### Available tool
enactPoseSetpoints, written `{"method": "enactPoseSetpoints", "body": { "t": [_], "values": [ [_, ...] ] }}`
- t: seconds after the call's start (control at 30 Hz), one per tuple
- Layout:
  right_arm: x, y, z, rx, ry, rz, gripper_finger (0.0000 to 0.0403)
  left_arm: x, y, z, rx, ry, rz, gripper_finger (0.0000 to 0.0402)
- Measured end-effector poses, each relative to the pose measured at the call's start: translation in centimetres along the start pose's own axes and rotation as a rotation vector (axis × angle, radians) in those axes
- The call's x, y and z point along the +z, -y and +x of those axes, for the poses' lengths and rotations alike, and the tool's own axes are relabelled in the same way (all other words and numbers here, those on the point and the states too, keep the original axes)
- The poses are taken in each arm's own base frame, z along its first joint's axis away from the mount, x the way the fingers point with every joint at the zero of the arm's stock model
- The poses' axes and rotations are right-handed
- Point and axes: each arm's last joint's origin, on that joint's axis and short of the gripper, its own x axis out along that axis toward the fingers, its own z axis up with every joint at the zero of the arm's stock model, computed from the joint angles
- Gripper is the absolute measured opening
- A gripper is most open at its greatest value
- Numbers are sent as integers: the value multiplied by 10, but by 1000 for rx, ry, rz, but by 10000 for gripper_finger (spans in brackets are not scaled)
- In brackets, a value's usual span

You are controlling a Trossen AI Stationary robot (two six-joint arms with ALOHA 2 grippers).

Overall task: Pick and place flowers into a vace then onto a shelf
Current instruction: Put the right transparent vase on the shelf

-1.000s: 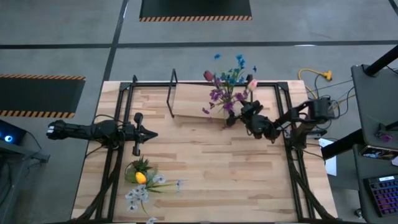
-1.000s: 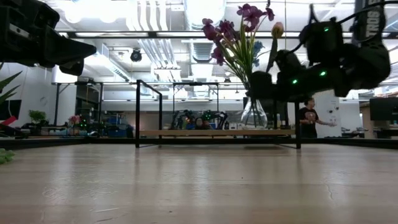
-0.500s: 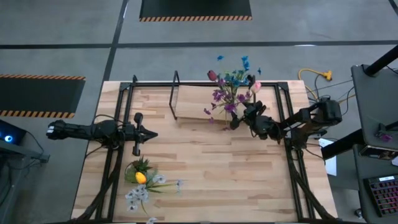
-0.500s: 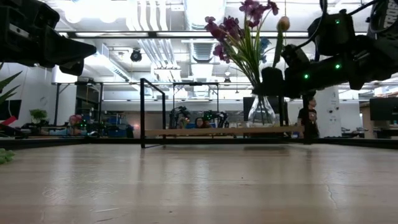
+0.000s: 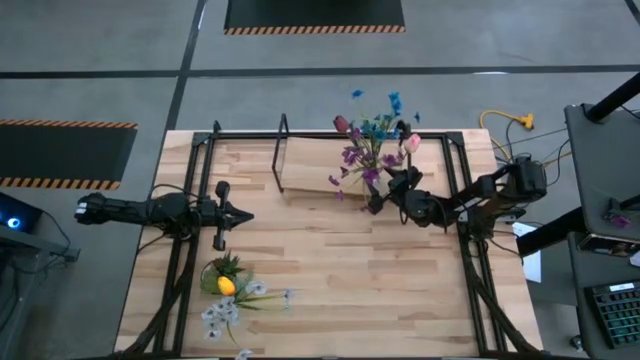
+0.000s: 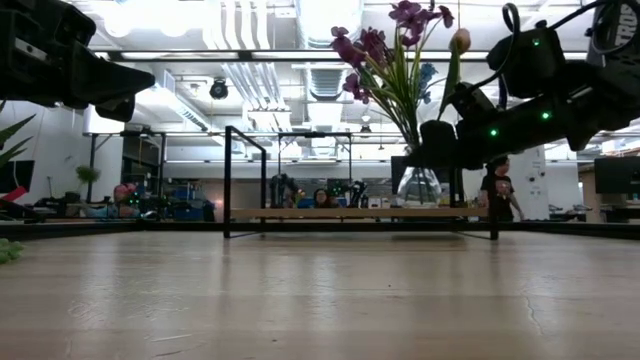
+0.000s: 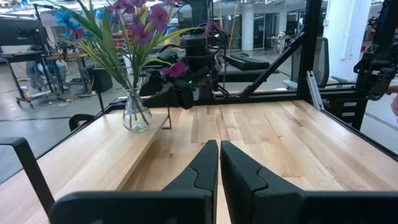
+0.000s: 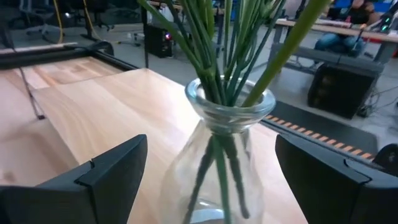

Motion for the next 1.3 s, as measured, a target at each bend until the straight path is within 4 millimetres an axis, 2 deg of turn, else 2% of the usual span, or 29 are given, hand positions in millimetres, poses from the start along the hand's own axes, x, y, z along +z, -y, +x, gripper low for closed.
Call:
{"method": "enactPoseSetpoints", "body": {
  "t": [0.23,0.67,0.8,1.3],
  "values": [
    [0,-6,-5,32,1,26,345,0,0,0,0,0,0,0],
    [0,-8,-7,40,0,187,340,0,0,0,0,0,0,0],
    [0,-11,-8,94,-9,217,336,0,0,0,0,0,0,0],
    [0,-13,-9,150,-11,81,330,0,0,0,0,0,0,0]
  ]
}}
